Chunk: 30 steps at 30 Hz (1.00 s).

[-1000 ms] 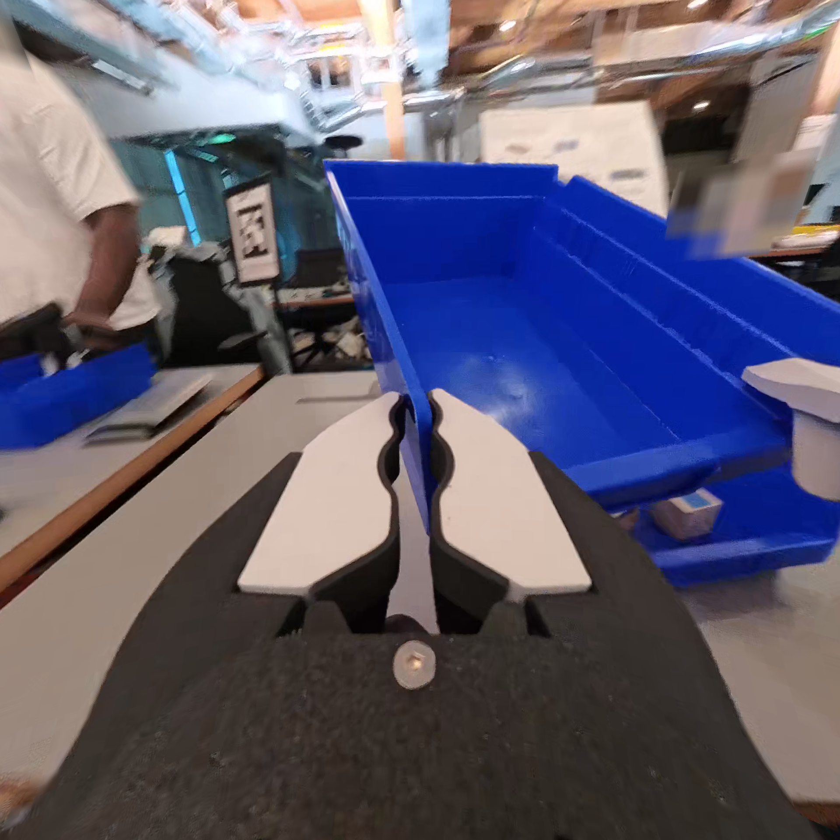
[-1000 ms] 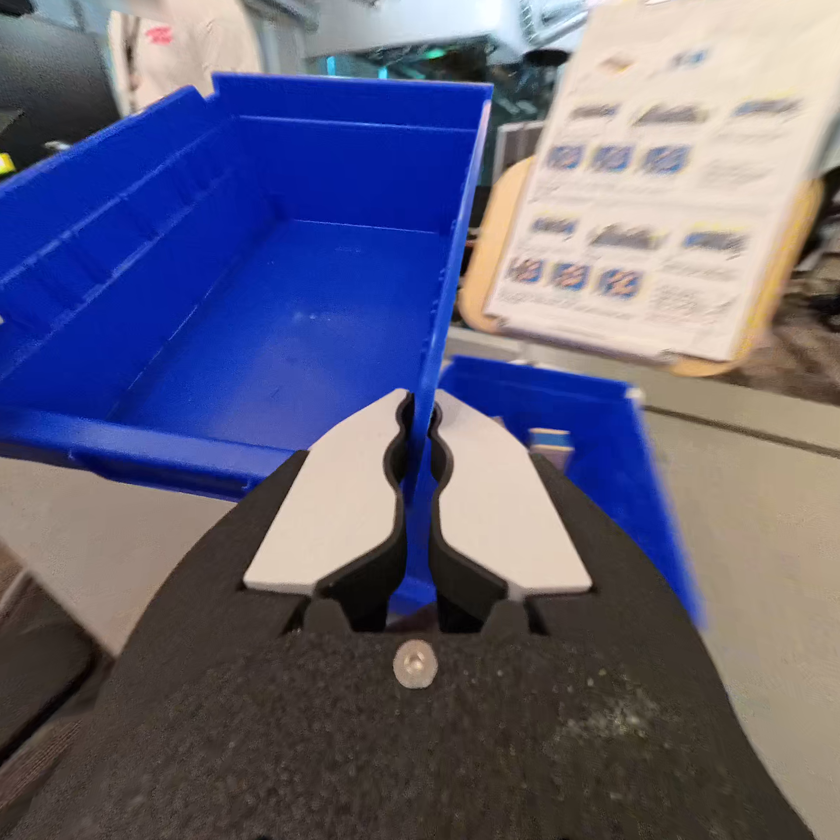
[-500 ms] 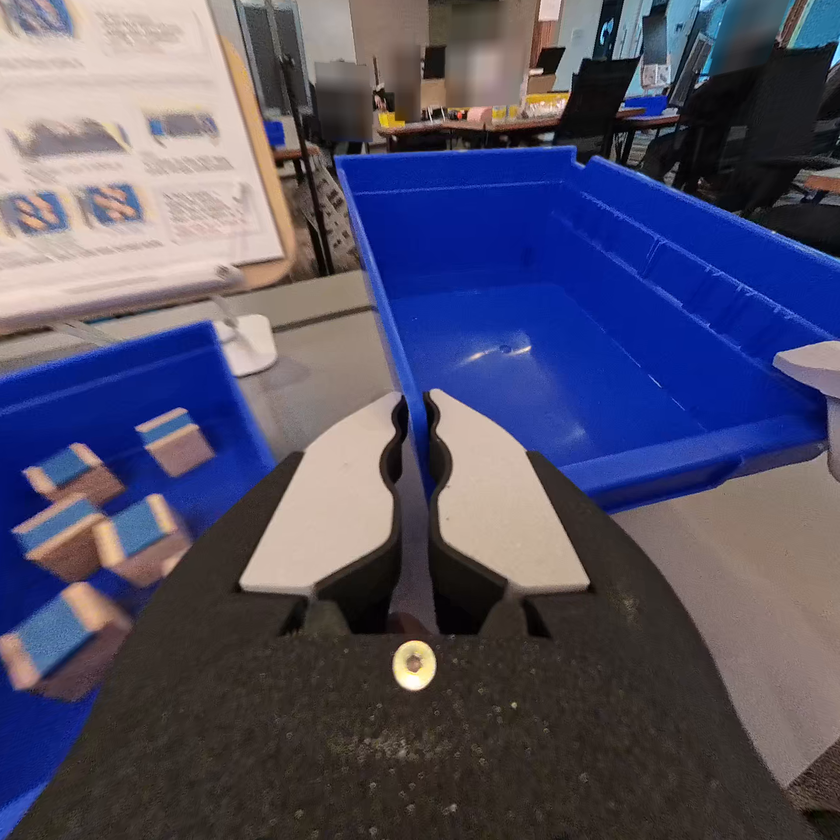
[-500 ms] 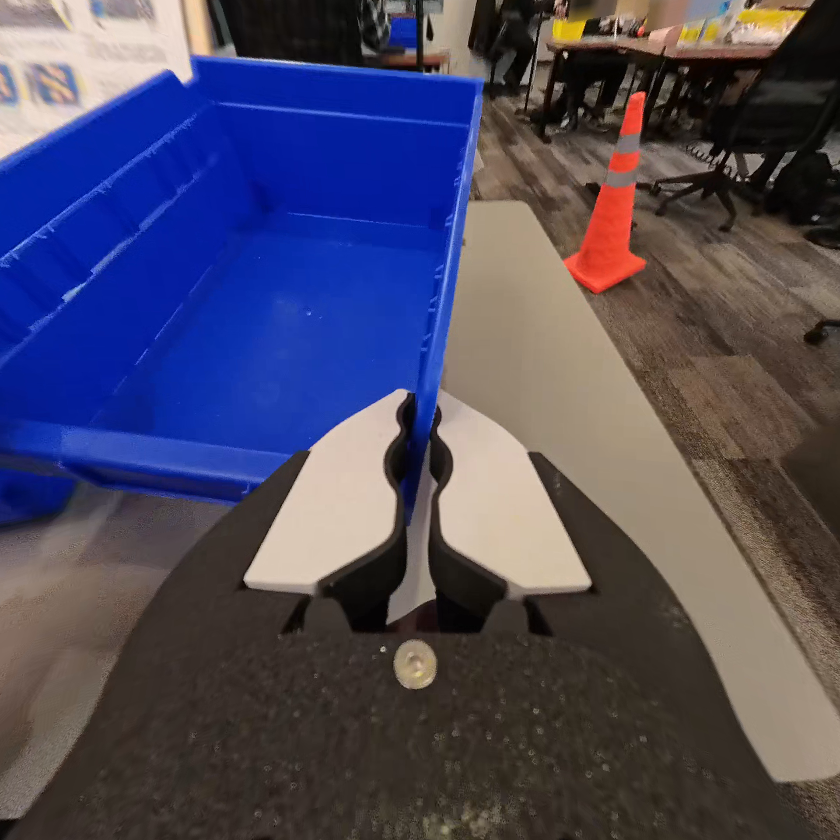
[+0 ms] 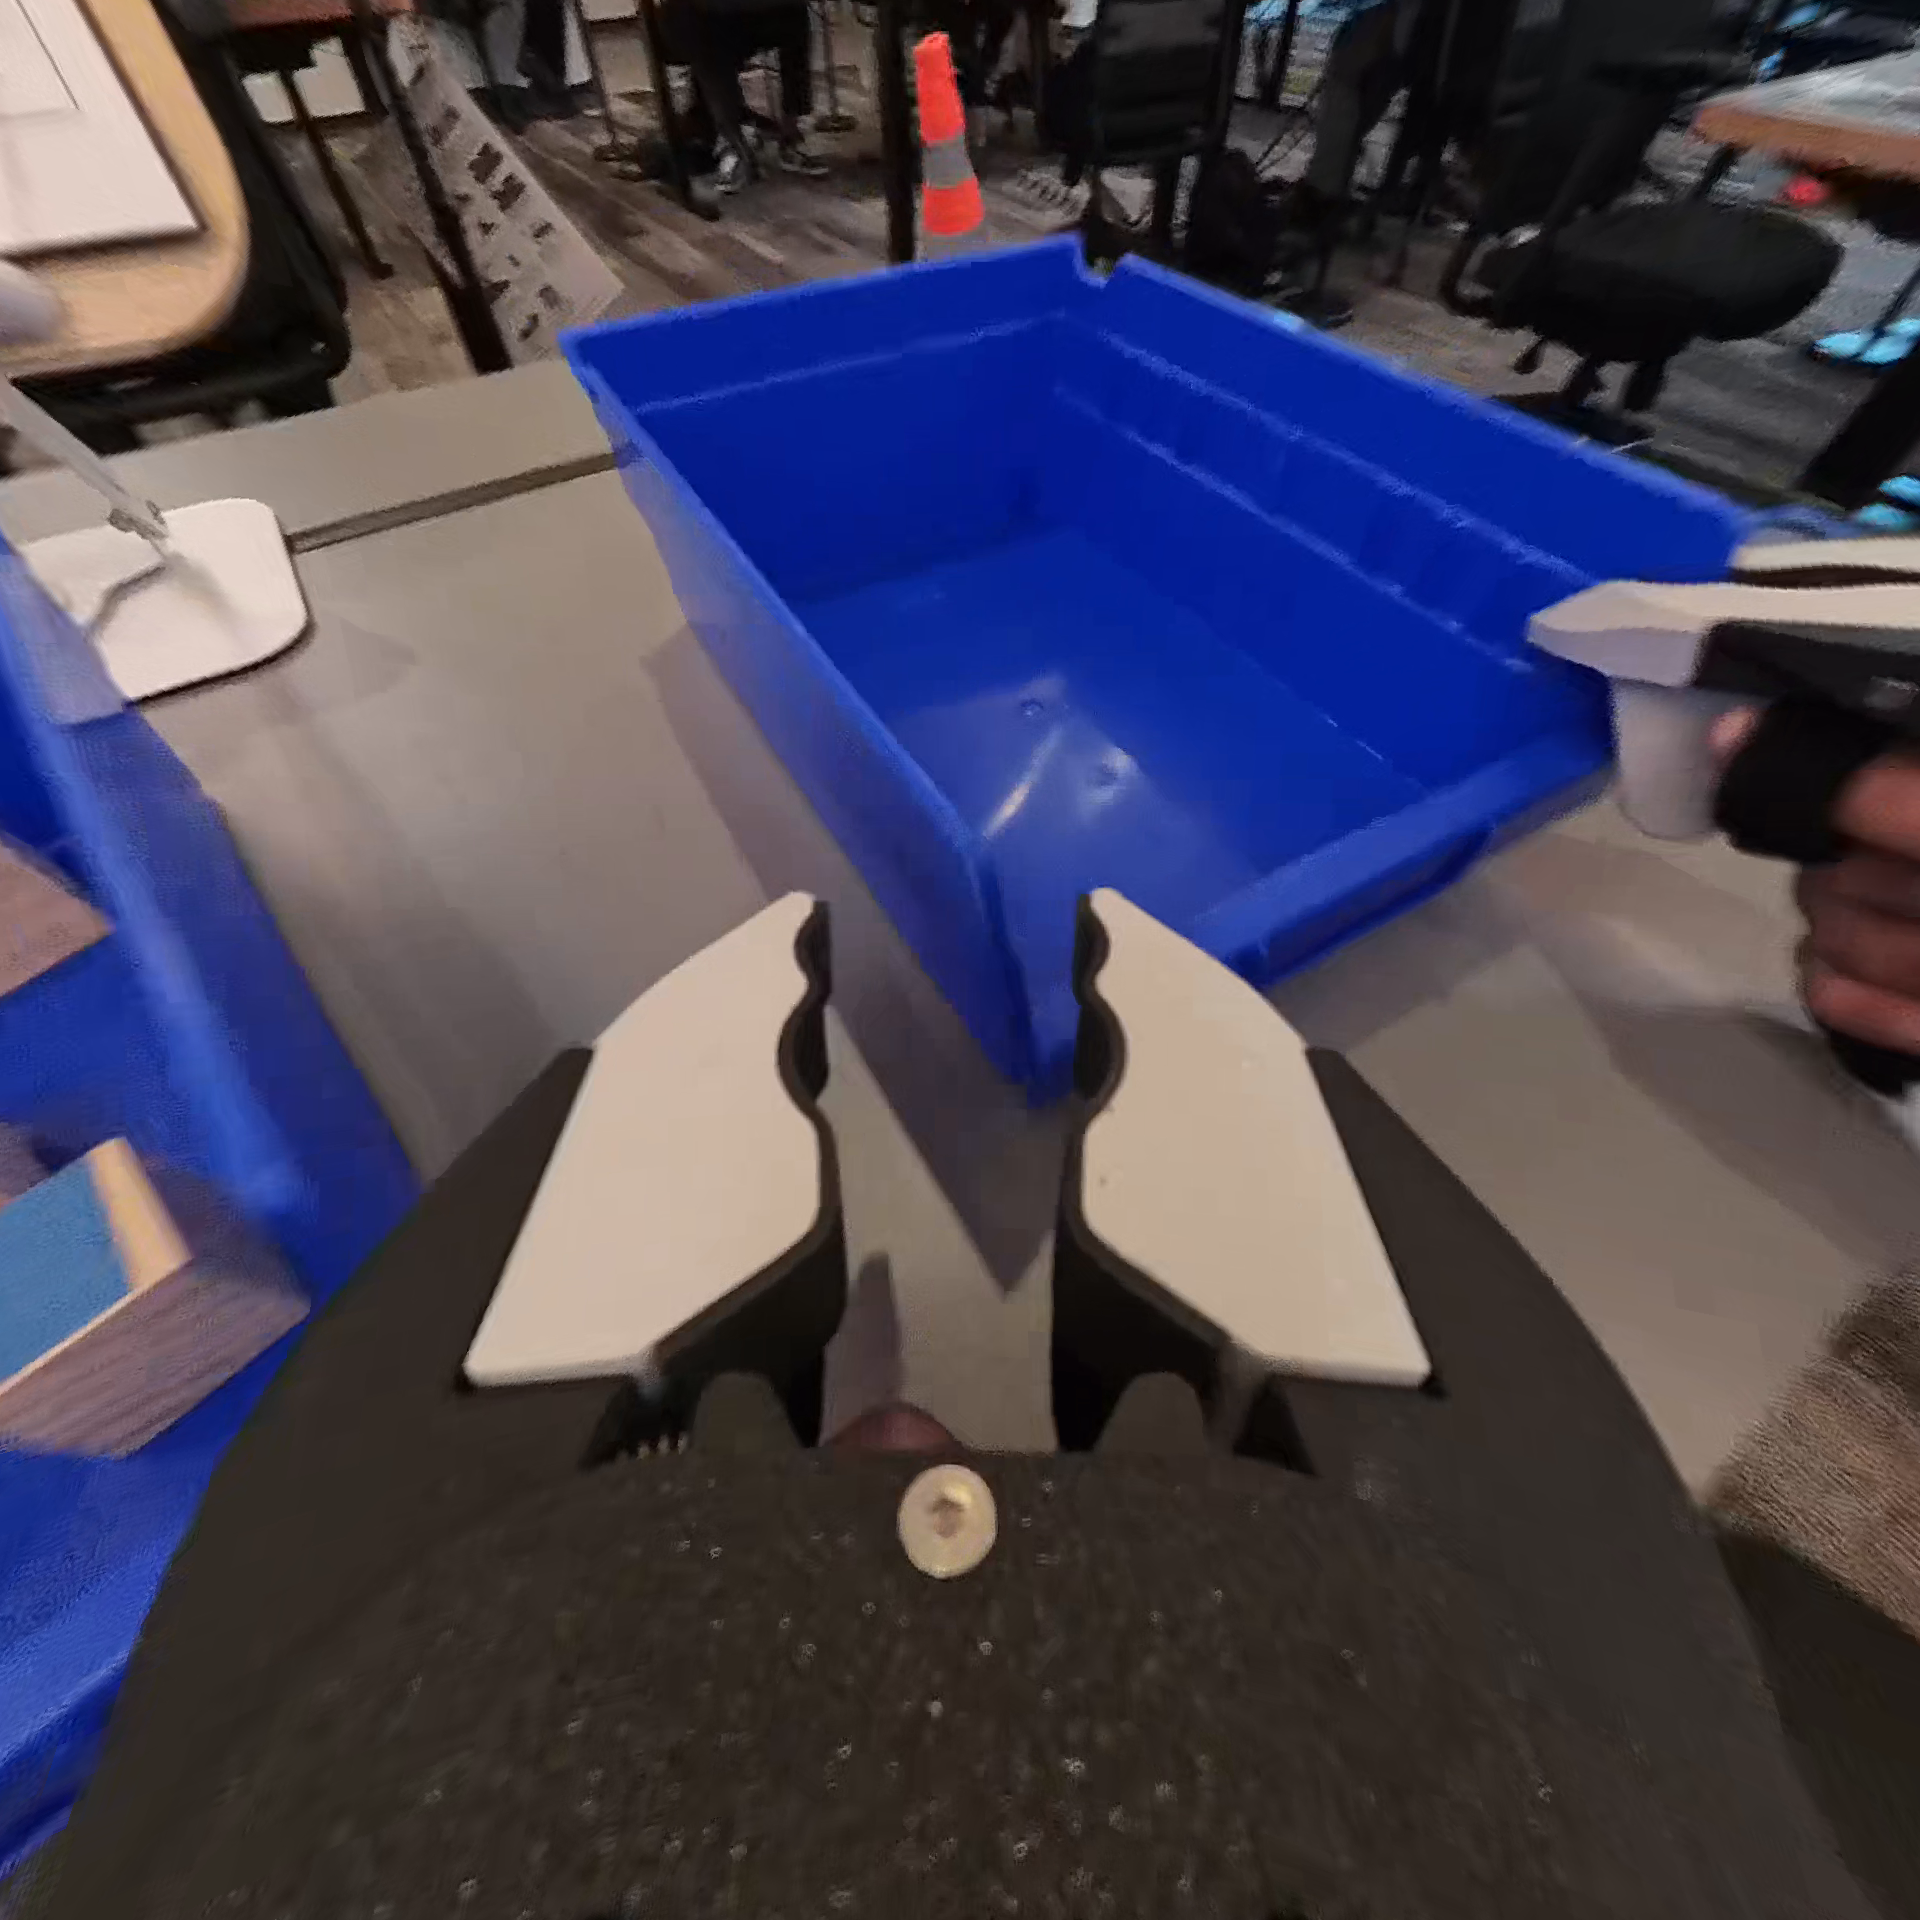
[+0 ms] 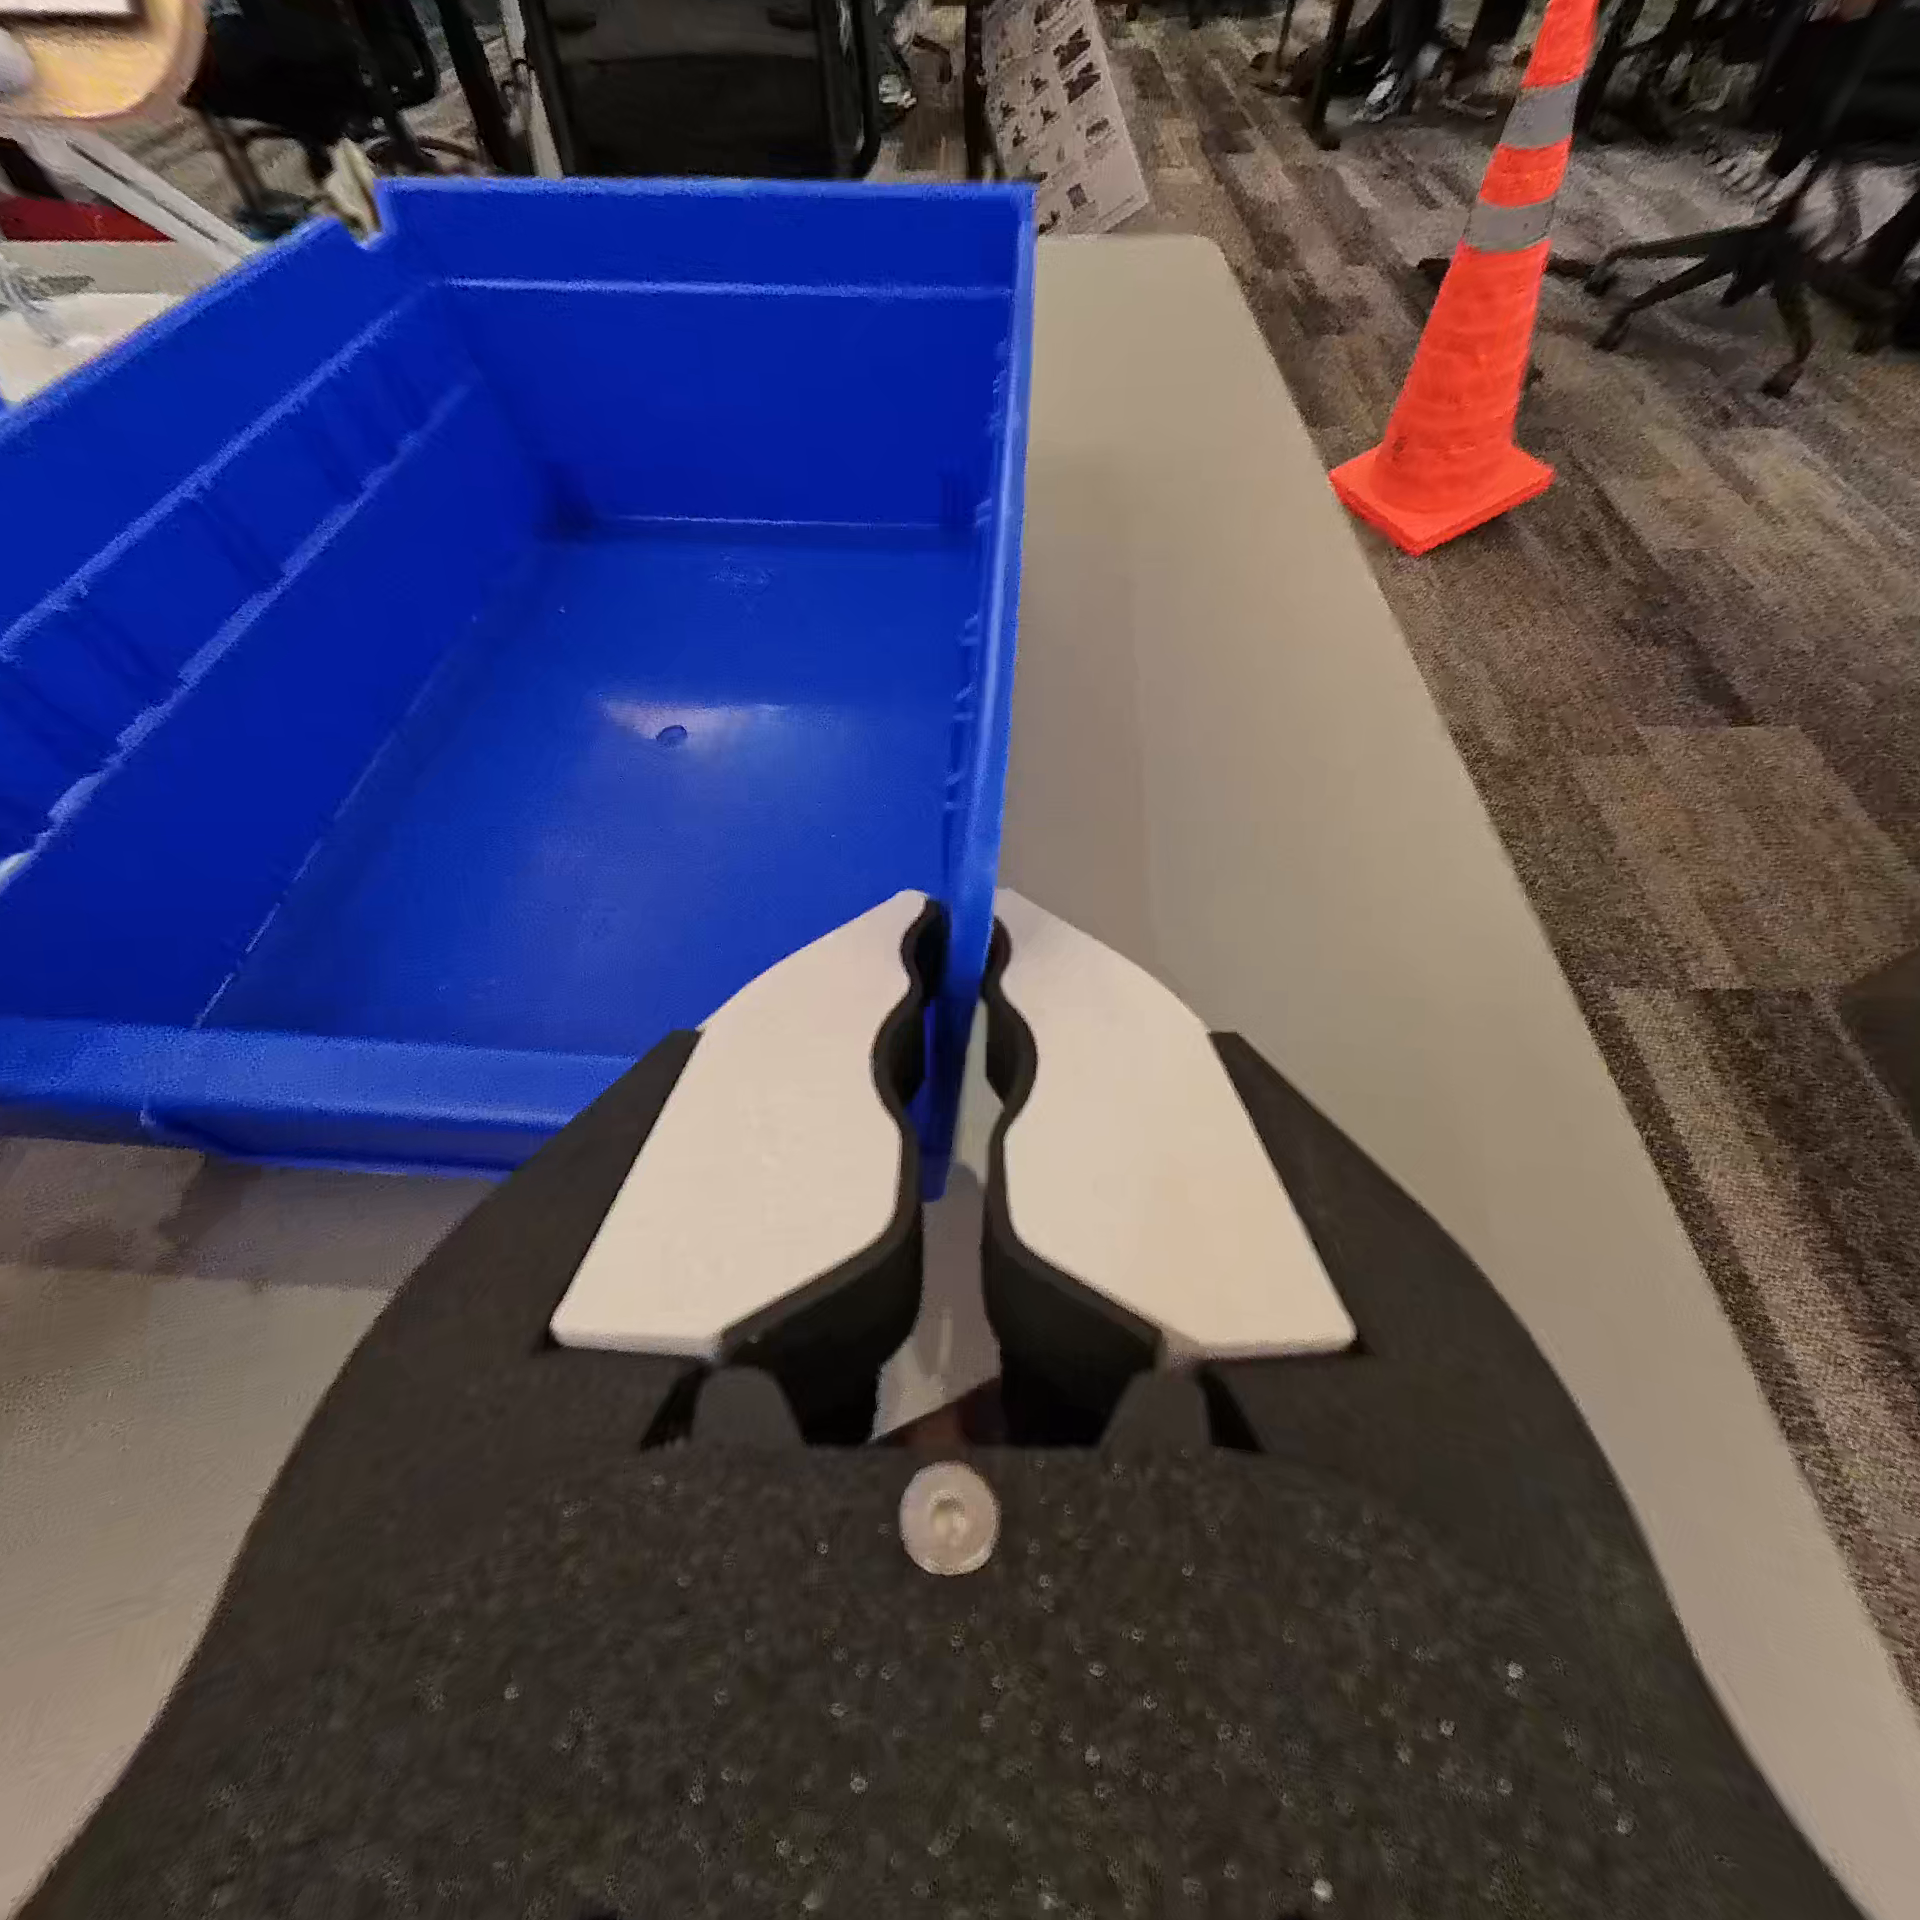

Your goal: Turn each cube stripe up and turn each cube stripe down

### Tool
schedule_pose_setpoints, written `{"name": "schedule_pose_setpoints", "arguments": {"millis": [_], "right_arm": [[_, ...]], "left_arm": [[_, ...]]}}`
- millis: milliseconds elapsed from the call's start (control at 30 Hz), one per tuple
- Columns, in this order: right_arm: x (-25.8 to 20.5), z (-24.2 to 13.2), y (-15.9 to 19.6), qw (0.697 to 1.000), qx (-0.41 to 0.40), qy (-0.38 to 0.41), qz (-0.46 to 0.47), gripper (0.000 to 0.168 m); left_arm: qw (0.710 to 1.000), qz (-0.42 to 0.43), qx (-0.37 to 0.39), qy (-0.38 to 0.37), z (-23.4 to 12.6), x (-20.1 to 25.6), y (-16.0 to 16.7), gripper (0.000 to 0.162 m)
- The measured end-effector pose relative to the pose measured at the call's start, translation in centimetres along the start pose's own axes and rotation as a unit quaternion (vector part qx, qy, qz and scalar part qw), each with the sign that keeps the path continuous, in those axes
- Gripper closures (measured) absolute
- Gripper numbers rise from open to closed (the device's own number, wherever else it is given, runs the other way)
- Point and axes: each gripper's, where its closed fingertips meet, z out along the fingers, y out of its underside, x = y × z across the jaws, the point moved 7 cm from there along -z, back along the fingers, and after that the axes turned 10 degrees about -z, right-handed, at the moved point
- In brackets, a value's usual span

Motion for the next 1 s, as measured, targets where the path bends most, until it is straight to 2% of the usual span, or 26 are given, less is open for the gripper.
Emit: {"name": "schedule_pose_setpoints", "arguments": {"millis": [67, 133, 233, 300, 367, 433, 500, 567, 600, 633, 700, 733, 800, 900, 1000], "right_arm": [[0.2, -1.7, -0.9, 0.998, 0.011, 0.053, -0.022, 0.15], [-1.1, -4.2, -2.6, 0.995, 0.045, 0.081, -0.042, 0.139], [-8.5, -7.1, -5.5, 0.991, 0.113, -0.007, -0.073, 0.135], [-16.0, -7.6, -6.2, 0.981, 0.131, -0.123, -0.075, 0.133], [-22.3, -6.7, -6.2, 0.971, 0.114, -0.198, -0.073, 0.128], [-26.2, -4.9, -6.1, 0.971, 0.091, -0.202, -0.088, 0.121], [-28.0, -2.7, -6.6, 0.979, 0.087, -0.165, -0.082, 0.122], [-29.1, -0.3, -6.8, 0.984, 0.065, -0.161, -0.032, 0.121], [-29.8, 0.7, -6.6, 0.984, 0.04, -0.173, -0.021, 0.118], [-30.2, 1.7, -6.3, 0.984, 0.021, -0.171, -0.034, 0.118], [-30.1, 3.1, -6.0, 0.989, 0.01, -0.147, -0.03, 0.124], [-30.1, 3.3, -6.1, 0.987, 0.015, -0.158, 0.001, 0.144], [-29.6, 3.1, -6.4, 0.988, 0.018, -0.144, 0.049, 0.163], [-31.0, 2.0, -6.8, 0.99, 0.028, -0.126, 0.051, 0.164], [-34.5, 0.5, -7.7, 0.991, 0.055, -0.111, 0.043, 0.164]], "left_arm": [[0.999, 0.001, 0.01, 0.033, -4.4, -1.3, -0.5, 0.115], [0.999, 0.008, 0.031, 0.021, -9.2, -4.2, -1.2, 0.113], [0.997, -0.003, 0.057, -0.054, -15.0, -11.4, -1.7, 0.113], [0.991, -0.047, 0.057, -0.109, -17.2, -16.5, -1.1, 0.112], [0.984, -0.094, 0.047, -0.141, -17.6, -20.2, 0.0, 0.112], [0.979, -0.125, 0.029, -0.158, -16.9, -22.6, 1.1, 0.111], [0.977, -0.133, 0.014, -0.166, -15.6, -24.0, 1.8, 0.111], [0.977, -0.155, -0.021, -0.143, -14.1, -24.0, 2.5, 0.11], [0.977, -0.16, -0.03, -0.137, -13.5, -24.0, 2.8, 0.112], [0.976, -0.162, -0.031, -0.141, -12.9, -24.1, 2.9, 0.121], [0.974, -0.171, -0.02, -0.145, -12.7, -24.1, 2.8, 0.135], [0.974, -0.167, -0.016, -0.149, -12.8, -24.2, 2.7, 0.146], [0.975, -0.152, -0.019, -0.159, -13.1, -24.4, 2.7, 0.149], [0.974, -0.122, -0.01, -0.191, -14.3, -25.0, 2.5, 0.155], [0.968, -0.107, 0.01, -0.225, -16.7, -27.6, 1.9, 0.159]]}}
